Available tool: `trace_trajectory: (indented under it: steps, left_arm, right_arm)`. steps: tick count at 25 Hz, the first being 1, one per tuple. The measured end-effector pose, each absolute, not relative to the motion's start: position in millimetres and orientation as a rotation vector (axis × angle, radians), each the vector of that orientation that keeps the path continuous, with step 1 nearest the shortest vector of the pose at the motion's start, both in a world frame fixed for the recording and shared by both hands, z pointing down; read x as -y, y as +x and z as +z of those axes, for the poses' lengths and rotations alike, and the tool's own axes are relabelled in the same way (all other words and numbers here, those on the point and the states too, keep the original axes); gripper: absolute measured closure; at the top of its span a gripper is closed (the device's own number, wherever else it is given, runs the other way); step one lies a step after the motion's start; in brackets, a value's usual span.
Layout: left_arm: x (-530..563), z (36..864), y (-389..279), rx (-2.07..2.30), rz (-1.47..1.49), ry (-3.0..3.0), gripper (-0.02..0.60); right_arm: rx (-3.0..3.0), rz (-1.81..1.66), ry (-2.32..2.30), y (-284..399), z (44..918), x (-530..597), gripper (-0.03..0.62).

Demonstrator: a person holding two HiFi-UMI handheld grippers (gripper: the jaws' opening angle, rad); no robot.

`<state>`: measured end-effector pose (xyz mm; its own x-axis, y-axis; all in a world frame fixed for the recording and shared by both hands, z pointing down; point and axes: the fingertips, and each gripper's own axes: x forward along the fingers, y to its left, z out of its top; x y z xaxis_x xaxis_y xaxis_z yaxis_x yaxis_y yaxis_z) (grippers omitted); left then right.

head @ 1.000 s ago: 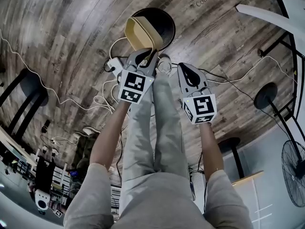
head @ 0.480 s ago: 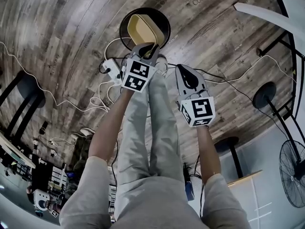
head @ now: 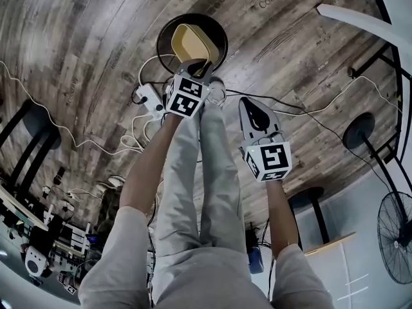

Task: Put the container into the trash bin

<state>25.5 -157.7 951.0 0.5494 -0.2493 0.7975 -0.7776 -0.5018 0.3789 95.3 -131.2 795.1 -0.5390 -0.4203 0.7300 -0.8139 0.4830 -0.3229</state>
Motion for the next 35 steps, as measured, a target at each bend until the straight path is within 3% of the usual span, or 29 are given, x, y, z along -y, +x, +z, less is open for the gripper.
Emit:
trace_trajectory:
  steps: [23, 25, 29, 35]
  left_arm:
    - [175.4, 1023.8, 15.6, 0.834, 0.870, 1.847, 0.539]
    - [174.8, 1026.9, 12.5, 0.825, 0.867, 1.834, 0.518]
    - [170.7, 1029.5, 16.3, 0.788, 0.882, 1.850, 0.395]
    - [171.6, 1028.7, 14.2, 0.793, 0.864, 1.844, 0.353]
  right_arm:
    - [2.124, 0.929, 1.032, 113.4, 806.1, 126.4, 0.580]
    - [2.128, 0.925, 1.029, 110.4, 805.6, 127.2, 0.580]
    - [2.136, 0.915, 1.024, 106.7, 803.0, 127.5, 0.579]
    - [2.147, 0.901, 1.014, 99.6, 798.9, 130.9, 0.579]
